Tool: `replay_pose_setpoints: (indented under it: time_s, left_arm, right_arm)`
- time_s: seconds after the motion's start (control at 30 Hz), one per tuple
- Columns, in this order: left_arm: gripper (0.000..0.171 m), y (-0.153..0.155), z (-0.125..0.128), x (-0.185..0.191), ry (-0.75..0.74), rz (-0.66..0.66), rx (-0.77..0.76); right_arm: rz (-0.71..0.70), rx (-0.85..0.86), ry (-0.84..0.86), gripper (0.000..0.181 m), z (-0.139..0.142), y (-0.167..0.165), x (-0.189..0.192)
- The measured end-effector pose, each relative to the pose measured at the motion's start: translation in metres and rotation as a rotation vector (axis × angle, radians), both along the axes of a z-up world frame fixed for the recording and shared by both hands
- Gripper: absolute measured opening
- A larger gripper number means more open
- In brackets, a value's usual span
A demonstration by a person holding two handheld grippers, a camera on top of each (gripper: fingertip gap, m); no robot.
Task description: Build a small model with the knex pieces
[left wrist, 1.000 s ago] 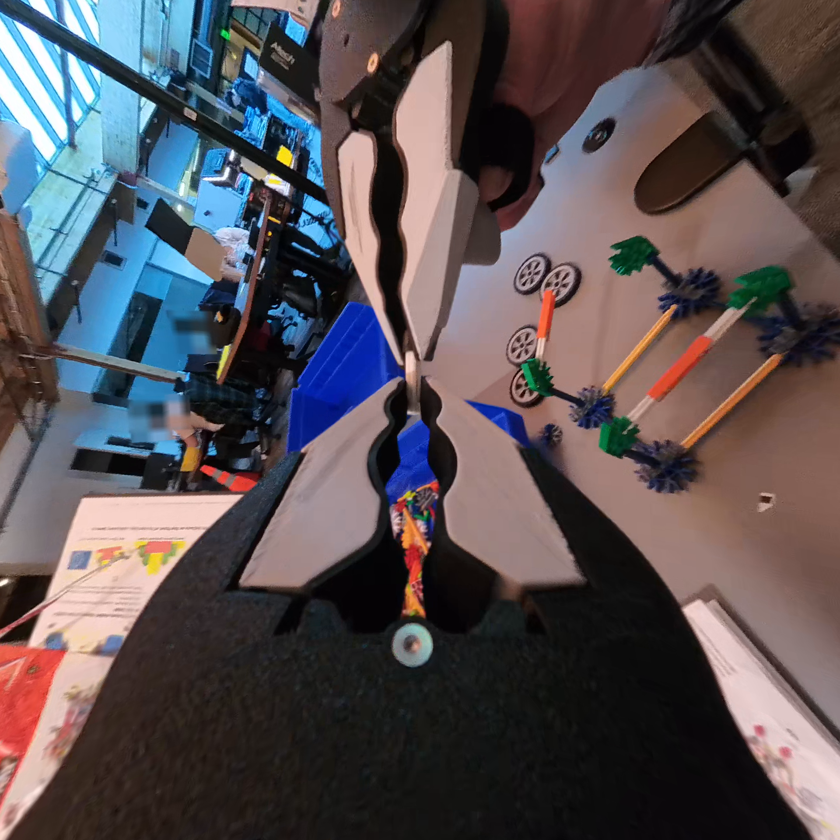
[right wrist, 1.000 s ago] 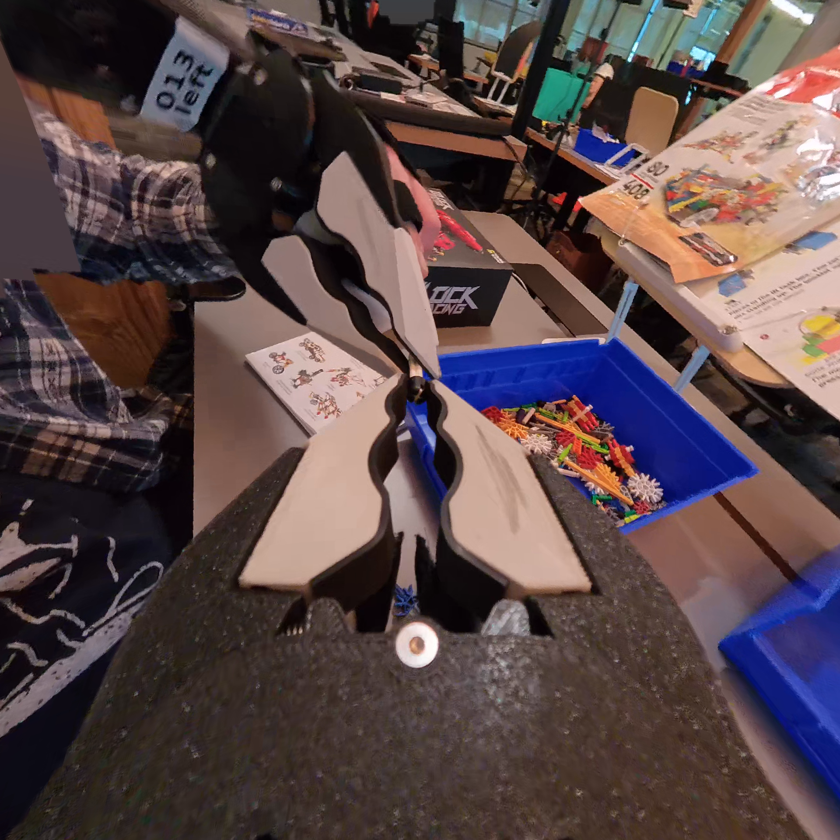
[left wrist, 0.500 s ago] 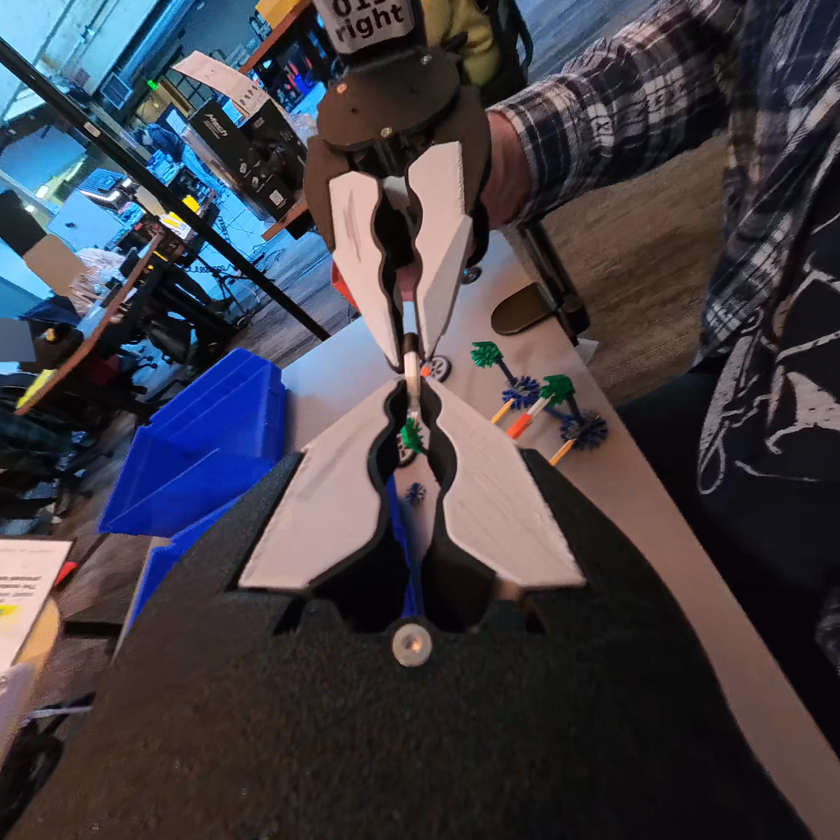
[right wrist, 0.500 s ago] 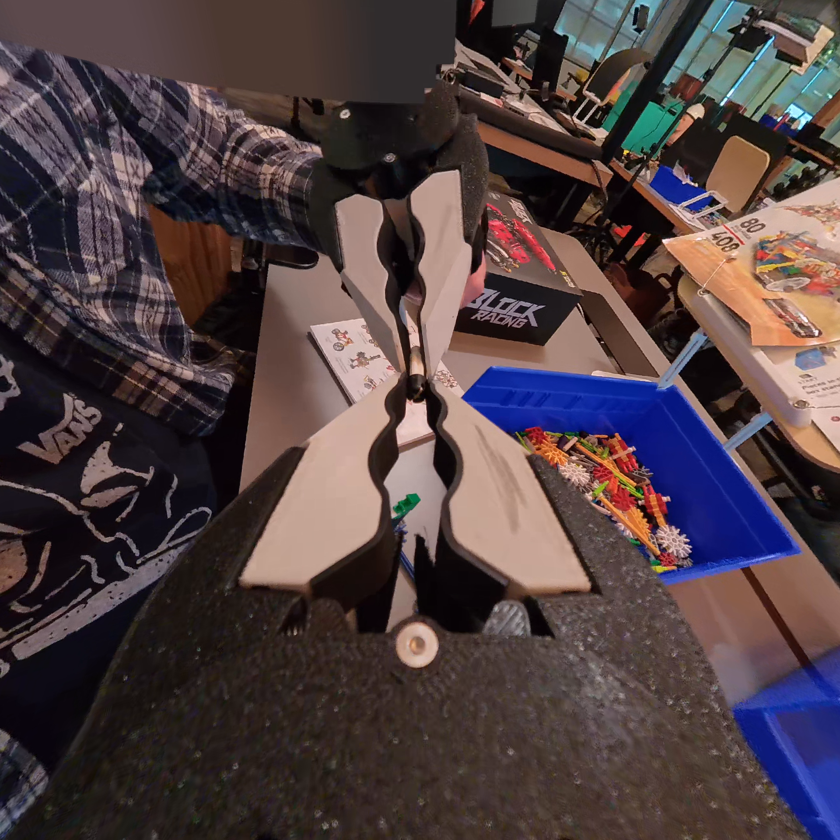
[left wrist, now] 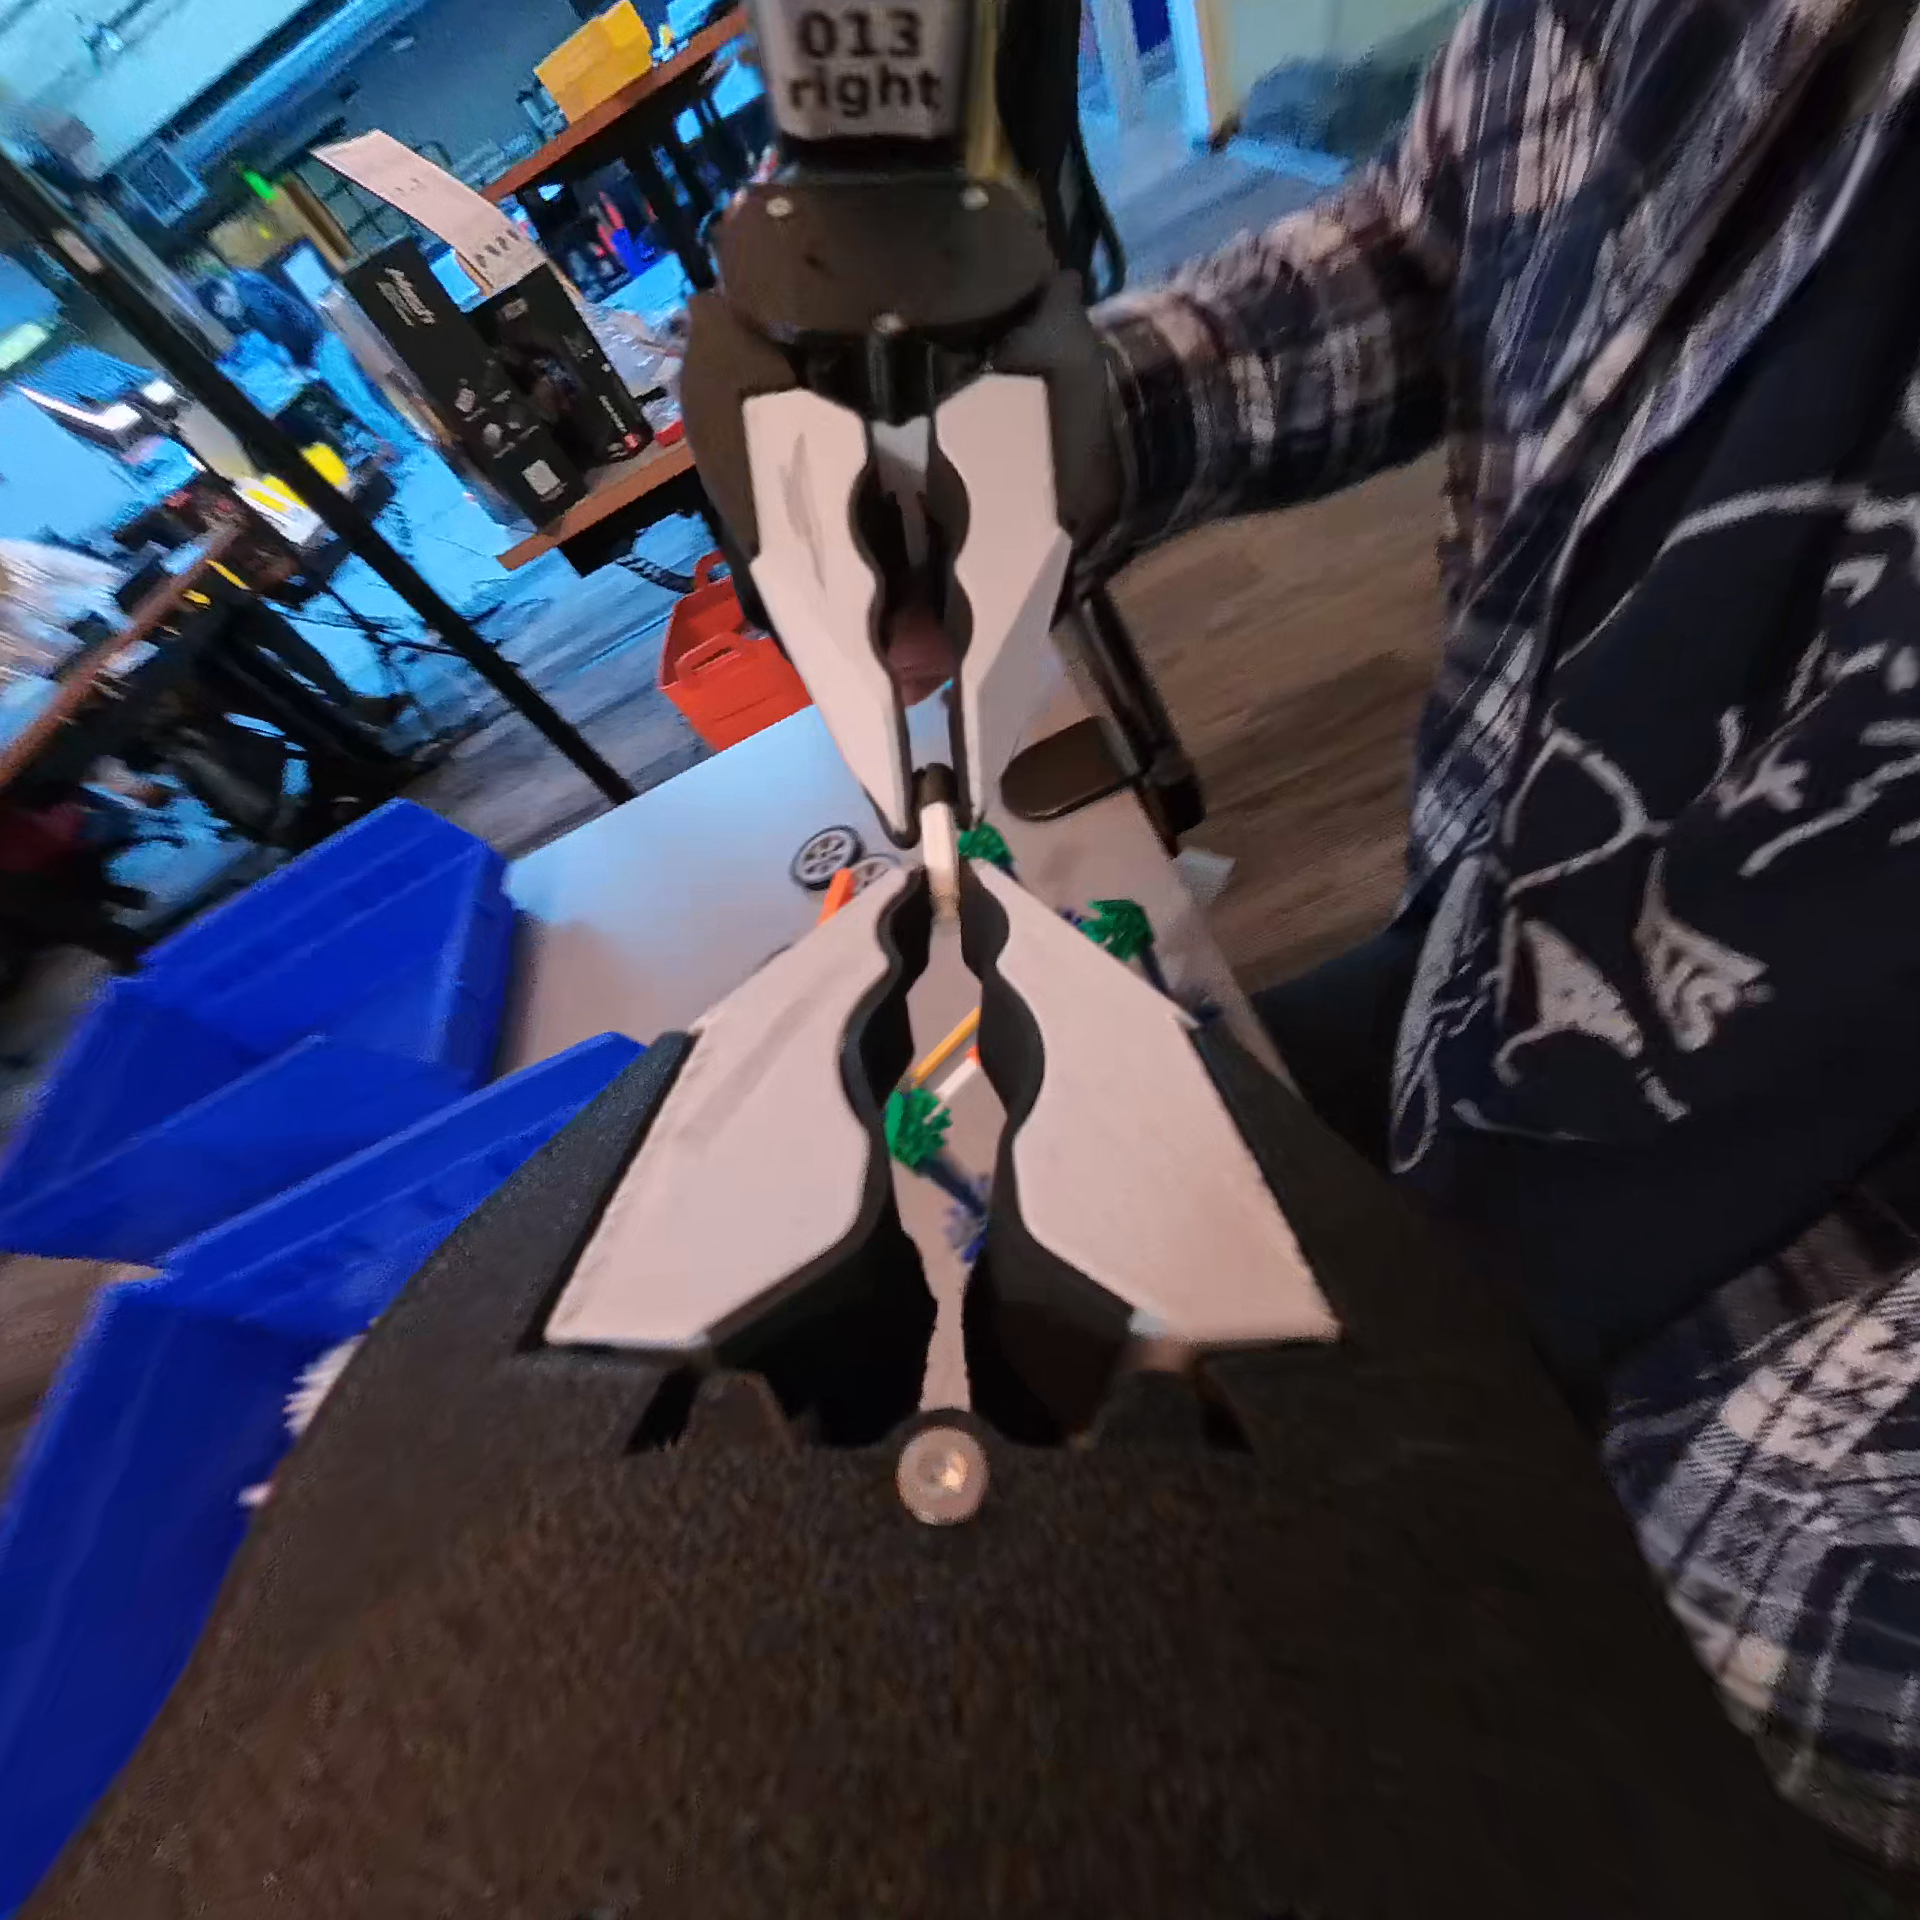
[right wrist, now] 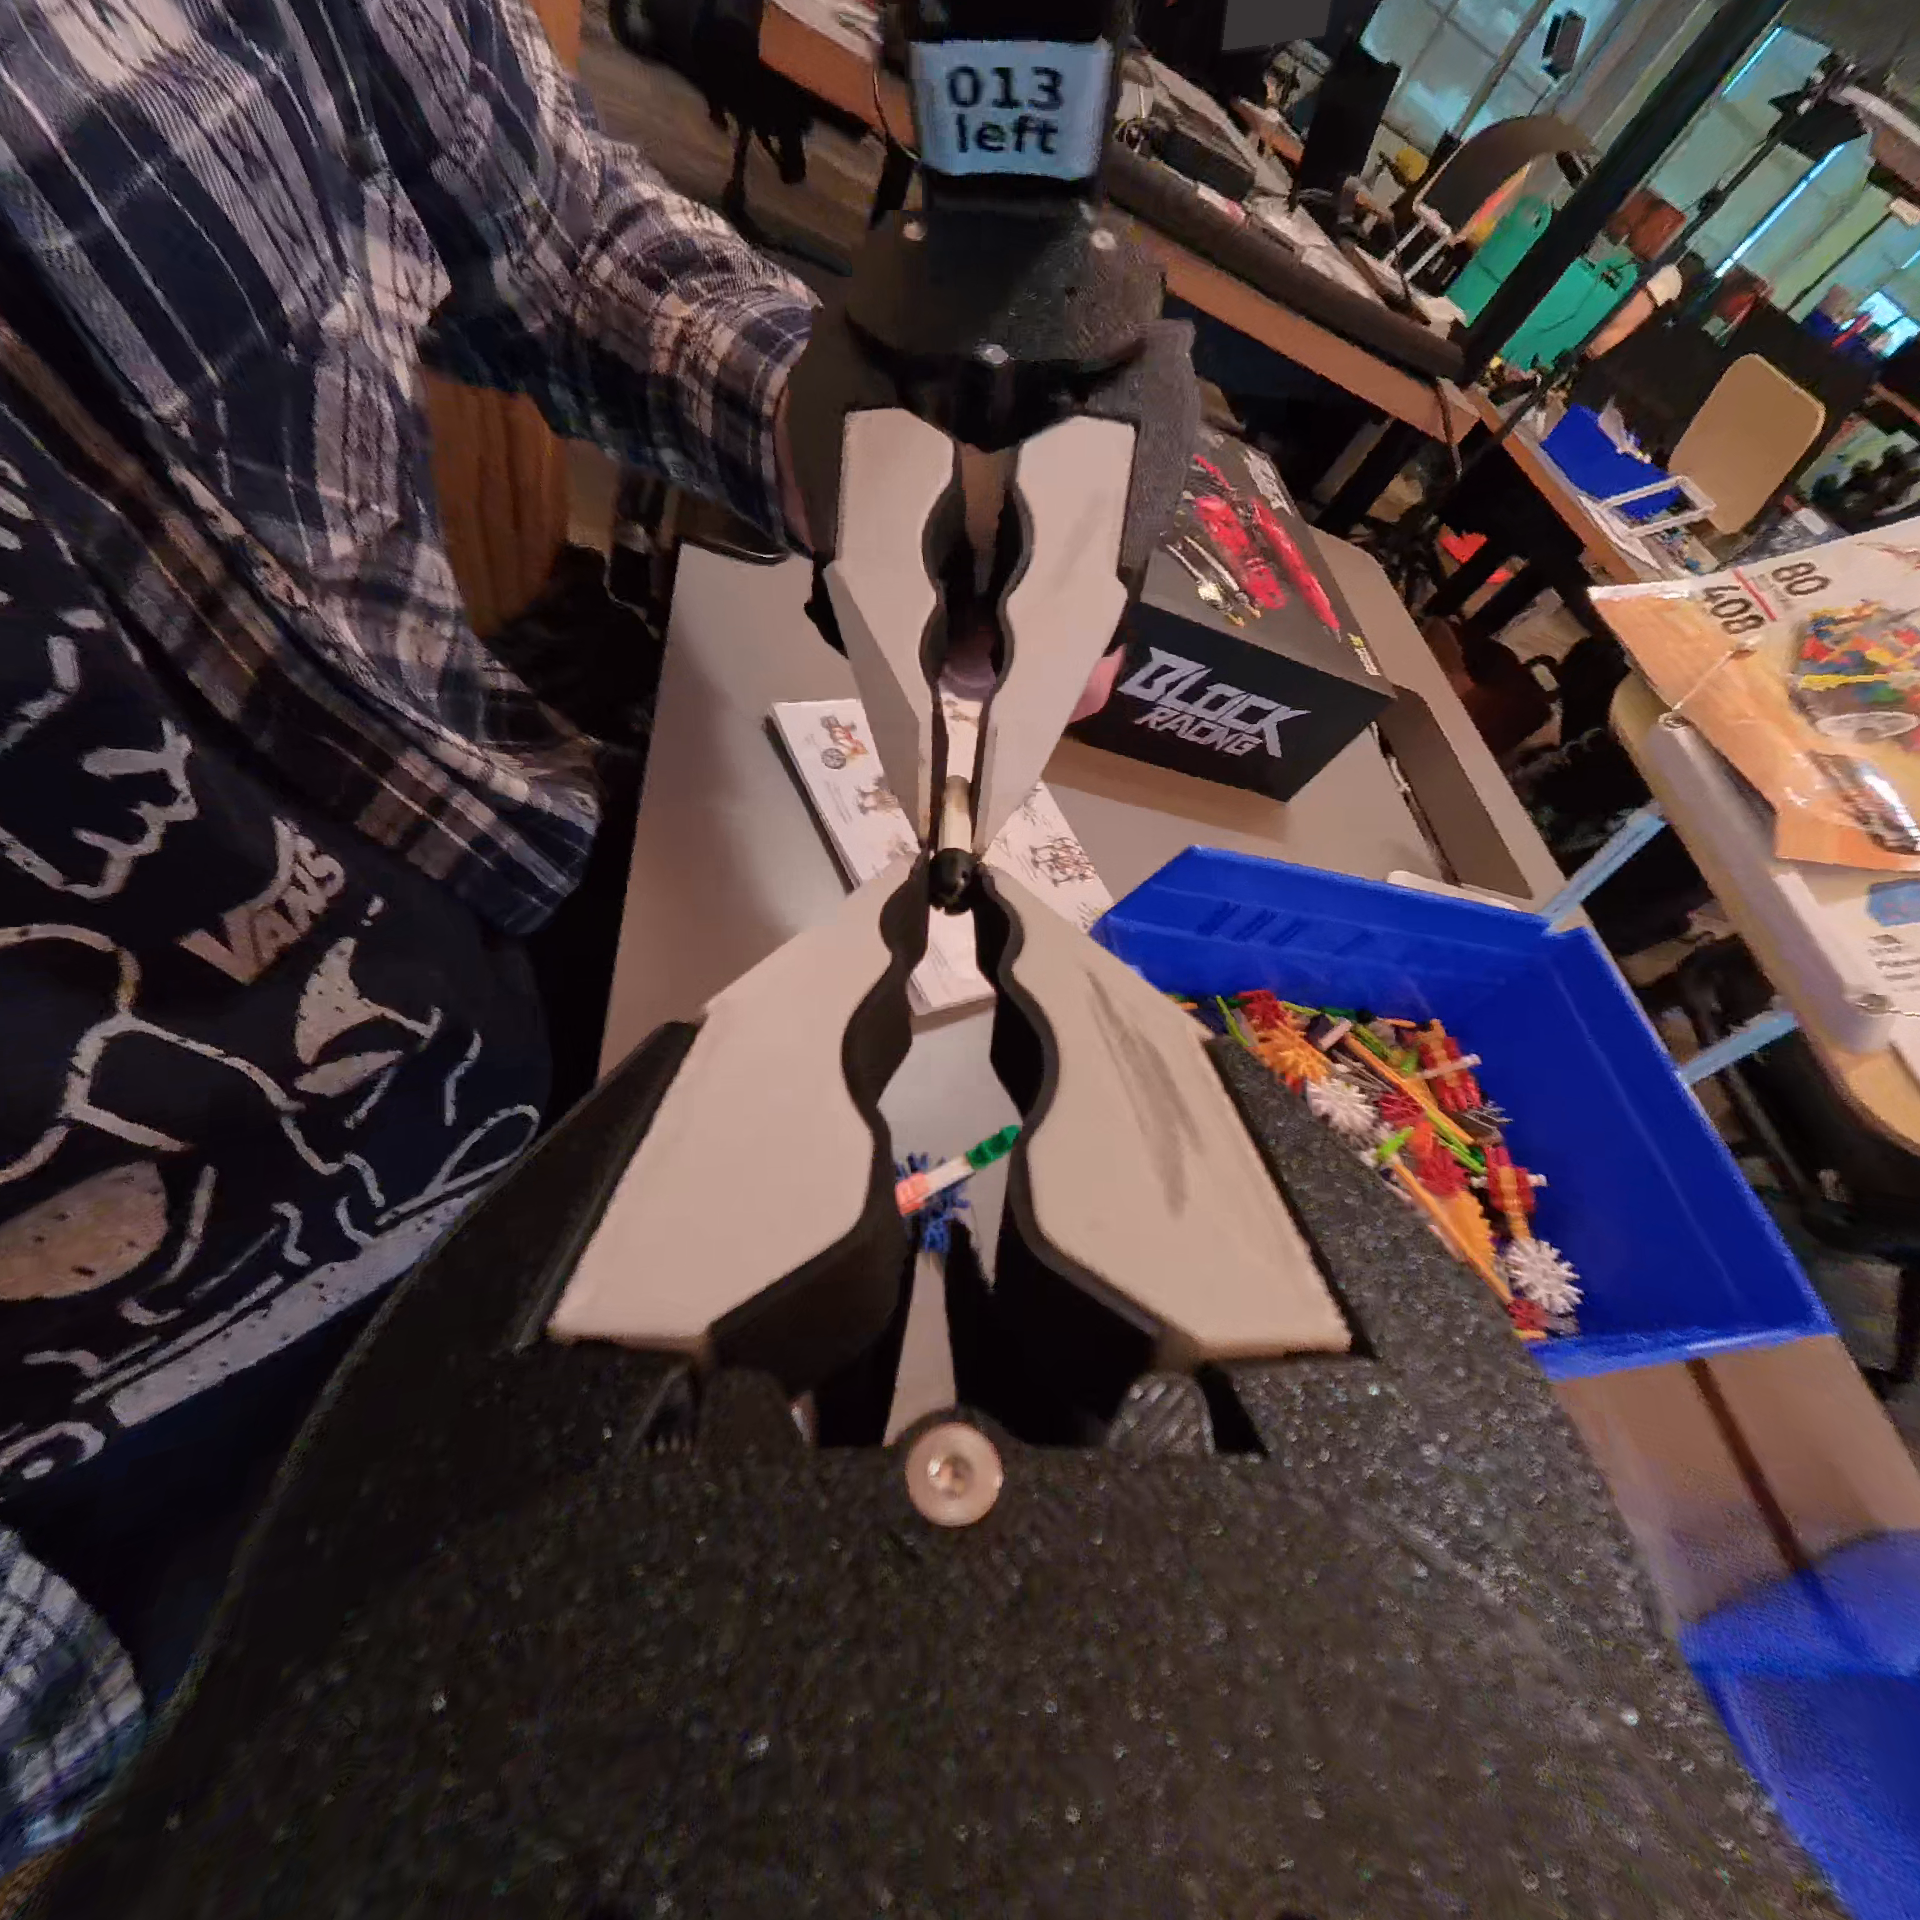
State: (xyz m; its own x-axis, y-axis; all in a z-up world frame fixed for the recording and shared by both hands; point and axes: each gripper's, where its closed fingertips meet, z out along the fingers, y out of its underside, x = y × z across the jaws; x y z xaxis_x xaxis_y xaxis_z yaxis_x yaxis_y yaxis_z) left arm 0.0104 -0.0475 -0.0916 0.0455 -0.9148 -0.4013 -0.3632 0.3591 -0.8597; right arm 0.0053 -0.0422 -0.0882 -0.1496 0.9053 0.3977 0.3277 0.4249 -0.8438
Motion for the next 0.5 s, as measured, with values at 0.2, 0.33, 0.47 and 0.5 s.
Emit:
replay_pose_setpoints:
  time_s: [0.2,0.33,0.47,0.5]
  left_arm:
    - [0.003,-0.001,0.004,-0.001,0.125,0.084,0.348]
    - [0.002,-0.002,0.002,-0.001,0.169,0.126,0.495]
    - [0.002,-0.003,0.003,-0.001,0.187,0.142,0.578]
    - [0.003,-0.005,0.003,-0.001,0.182,0.134,0.569]
  right_arm:
    - [0.033,-0.186,0.055,0.007,0.004,-0.006,0.001]
    - [0.031,-0.208,0.057,0.007,0.002,-0.009,0.003]
    - [0.022,-0.285,0.079,0.007,0.0,-0.01,0.004]
    - [0.028,-0.285,0.08,0.007,0.0,-0.012,0.004]
